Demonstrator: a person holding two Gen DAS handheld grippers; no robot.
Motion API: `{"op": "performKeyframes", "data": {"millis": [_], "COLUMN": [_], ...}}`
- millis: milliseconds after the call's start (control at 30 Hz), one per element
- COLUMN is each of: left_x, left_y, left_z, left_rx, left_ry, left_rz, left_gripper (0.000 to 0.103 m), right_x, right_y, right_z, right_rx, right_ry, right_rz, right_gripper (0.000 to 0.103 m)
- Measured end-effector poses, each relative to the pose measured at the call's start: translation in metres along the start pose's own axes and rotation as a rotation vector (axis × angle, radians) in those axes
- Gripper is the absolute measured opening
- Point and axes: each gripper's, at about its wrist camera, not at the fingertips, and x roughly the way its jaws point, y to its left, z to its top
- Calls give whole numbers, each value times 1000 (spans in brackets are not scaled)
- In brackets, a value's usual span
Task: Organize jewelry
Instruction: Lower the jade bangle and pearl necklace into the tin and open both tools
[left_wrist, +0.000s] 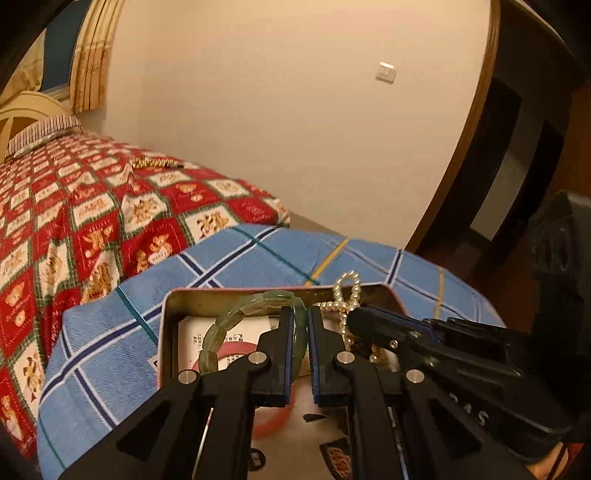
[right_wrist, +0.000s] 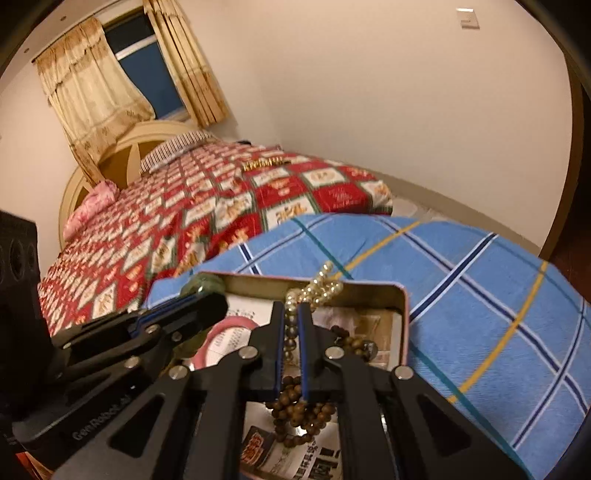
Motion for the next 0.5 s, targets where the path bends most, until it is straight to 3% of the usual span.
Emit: {"op": "performKeyframes", "data": {"millis": [233,300,367,500], "left_x": [24,27,23,-18], "left_y": [7,10,13,5], "left_z": [-11,-13,-11,-4], "left_rx": [-19,-54,-98,-92], "left_ry": [85,120,147,83], "left_rz": [76,94,103,111], "left_gripper": [7,7,7,12], "right_x": [11,10,2,-40], "right_y": [-3,-3,-6,-6], "right_z": [-11,-13,-14,-10], "right_rx": [-19,-22,-9,6], "right_ry": [52,71,91,8], "right_rz": [4,-6,2,-8], "right_gripper": [11,16,30,36]}}
